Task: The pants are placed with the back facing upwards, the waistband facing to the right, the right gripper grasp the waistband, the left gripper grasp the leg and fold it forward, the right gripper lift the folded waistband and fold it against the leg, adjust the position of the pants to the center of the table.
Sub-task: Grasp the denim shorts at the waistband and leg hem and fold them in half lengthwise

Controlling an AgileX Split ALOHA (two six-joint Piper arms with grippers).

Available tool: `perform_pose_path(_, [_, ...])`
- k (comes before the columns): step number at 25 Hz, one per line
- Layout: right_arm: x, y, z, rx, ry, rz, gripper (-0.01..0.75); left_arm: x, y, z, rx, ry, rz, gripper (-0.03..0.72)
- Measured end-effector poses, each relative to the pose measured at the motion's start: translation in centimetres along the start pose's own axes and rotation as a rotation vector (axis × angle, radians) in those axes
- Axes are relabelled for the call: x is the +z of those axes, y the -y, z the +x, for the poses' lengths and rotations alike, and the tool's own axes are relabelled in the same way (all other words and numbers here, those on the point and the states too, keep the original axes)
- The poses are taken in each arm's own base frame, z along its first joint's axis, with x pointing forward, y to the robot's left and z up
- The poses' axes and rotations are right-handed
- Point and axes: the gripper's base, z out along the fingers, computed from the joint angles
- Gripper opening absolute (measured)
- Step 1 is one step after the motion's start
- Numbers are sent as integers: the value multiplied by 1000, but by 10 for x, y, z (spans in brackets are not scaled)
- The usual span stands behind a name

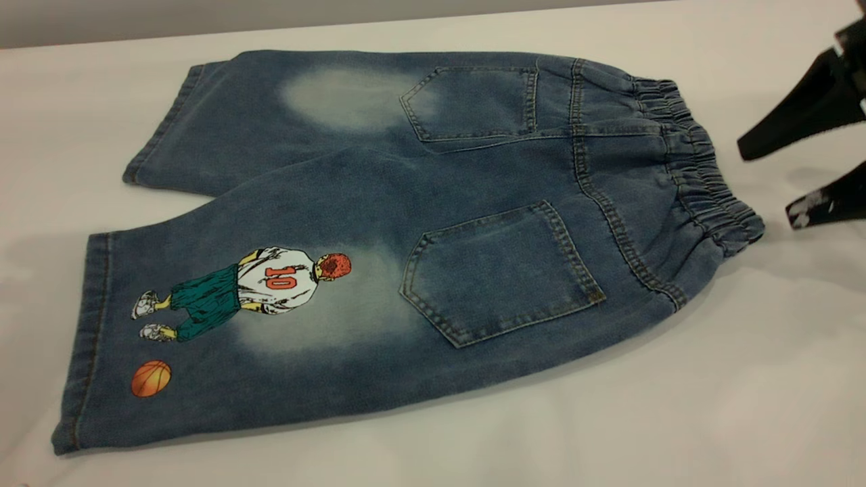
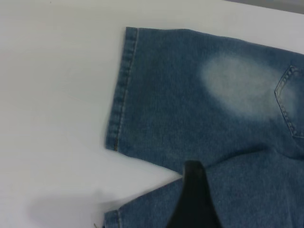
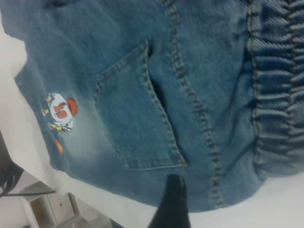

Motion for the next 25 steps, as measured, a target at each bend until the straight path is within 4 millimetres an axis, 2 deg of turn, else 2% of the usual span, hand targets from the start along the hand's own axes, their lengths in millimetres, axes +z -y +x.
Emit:
perform_pose_path(7, [13, 20, 1, 28, -6, 55, 568, 0, 0, 0, 0, 0, 0, 498])
perform_pose_path(19, [16, 19, -5, 0, 56, 62, 568, 0, 0, 0, 0, 0, 0, 498])
perform_pose_path(25, [34, 26, -1, 21, 12, 27, 566, 0, 0, 0, 0, 0, 0, 498])
